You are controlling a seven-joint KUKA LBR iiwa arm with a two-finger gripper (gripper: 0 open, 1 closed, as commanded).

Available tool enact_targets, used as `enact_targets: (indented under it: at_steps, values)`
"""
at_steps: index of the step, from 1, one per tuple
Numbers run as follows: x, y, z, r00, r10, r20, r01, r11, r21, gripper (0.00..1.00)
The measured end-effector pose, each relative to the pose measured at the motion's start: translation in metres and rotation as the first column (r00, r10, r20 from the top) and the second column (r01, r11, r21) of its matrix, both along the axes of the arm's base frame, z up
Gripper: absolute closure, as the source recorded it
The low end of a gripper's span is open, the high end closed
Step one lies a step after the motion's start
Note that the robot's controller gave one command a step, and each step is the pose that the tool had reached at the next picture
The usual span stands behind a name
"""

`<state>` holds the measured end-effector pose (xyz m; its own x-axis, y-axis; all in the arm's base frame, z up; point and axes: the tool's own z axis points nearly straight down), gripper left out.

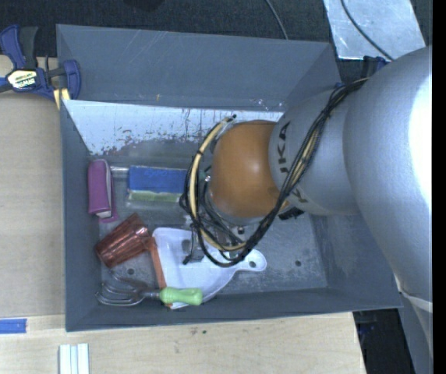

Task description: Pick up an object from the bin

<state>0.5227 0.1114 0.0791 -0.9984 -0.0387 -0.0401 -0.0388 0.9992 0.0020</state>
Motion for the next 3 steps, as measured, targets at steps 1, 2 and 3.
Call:
enact_targets:
  at_steps: [1,2,3]
  values:
    - [0.004,0.002,0.081,1.0,0.007,-0.002,-0.007,1.0,0.0,1.0]
    - [0.002,-0.004,0.185,1.0,-0.007,-0.005,0.007,1.0,0.0,1.0]
    - [0.002,-0.003,0.212,1.0,-0.005,-0.004,0.005,1.0,-0.001,1.0]
